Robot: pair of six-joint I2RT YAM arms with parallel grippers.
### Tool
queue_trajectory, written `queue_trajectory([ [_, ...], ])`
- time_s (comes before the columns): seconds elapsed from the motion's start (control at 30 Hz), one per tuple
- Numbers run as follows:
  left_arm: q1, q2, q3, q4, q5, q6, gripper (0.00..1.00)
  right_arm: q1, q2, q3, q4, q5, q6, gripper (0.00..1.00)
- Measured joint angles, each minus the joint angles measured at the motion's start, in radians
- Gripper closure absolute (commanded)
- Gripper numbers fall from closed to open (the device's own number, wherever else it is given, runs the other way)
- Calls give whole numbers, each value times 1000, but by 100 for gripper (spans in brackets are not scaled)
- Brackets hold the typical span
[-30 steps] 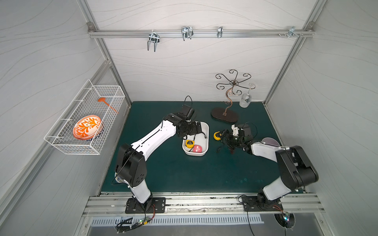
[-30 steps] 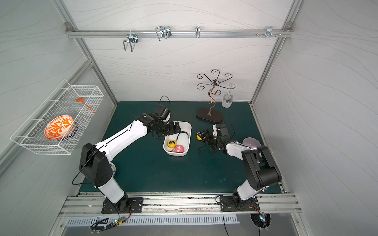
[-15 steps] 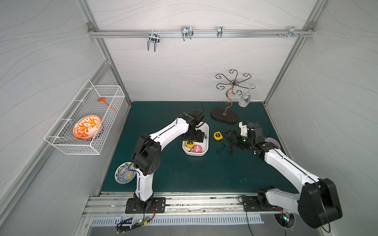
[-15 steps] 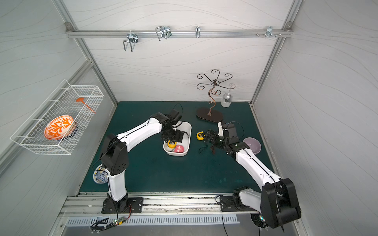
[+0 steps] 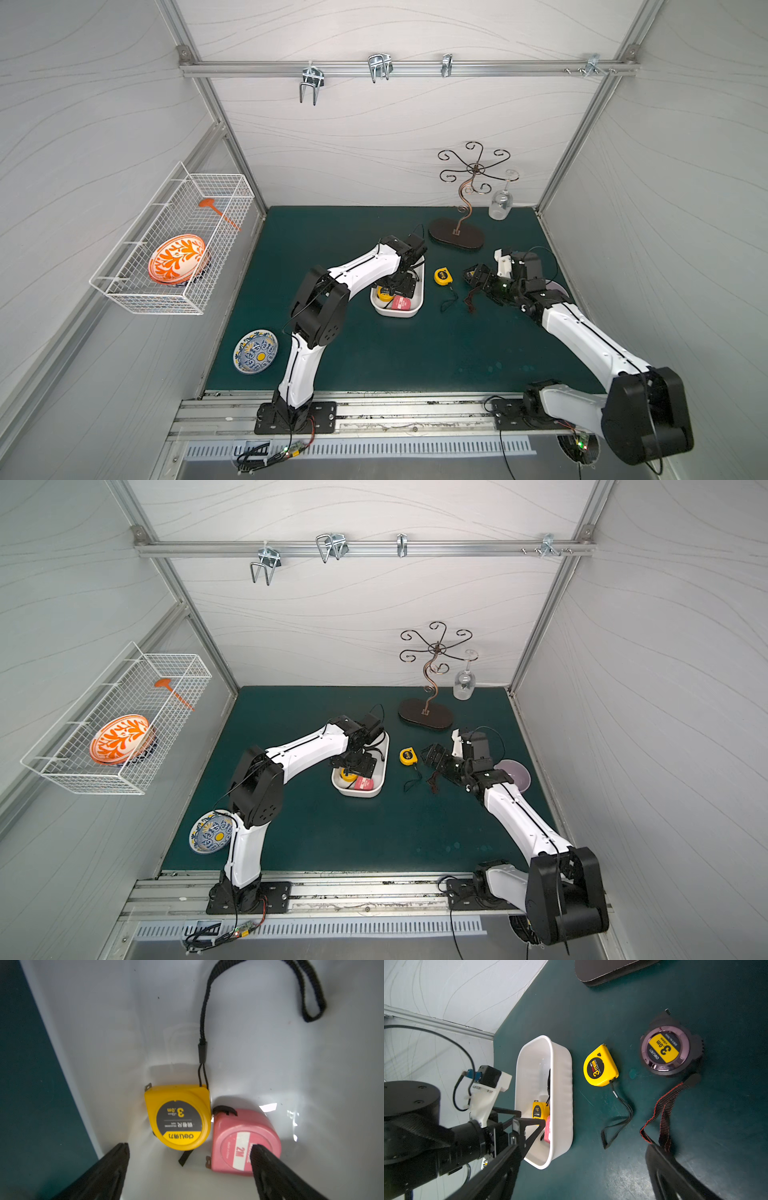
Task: Take the tape measure out of the storage box
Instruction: Pick up the tape measure from the storage box.
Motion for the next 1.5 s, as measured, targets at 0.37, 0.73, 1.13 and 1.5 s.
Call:
queue_trajectory([
  [0.37, -5, 58, 15, 31, -37, -29, 4, -43, -1, 0, 0, -27, 0, 1],
  [0.73, 8, 92, 16, 55, 51, -114, 11, -70, -26, 0, -2, -39, -11, 1],
  [1.13, 11, 90, 13, 90, 94, -177, 42, -80, -32, -11, -2, -47, -16, 1],
  [1.5, 22, 89, 16, 89, 94, -178, 100, -87, -35, -15, 2, -62, -16, 1],
])
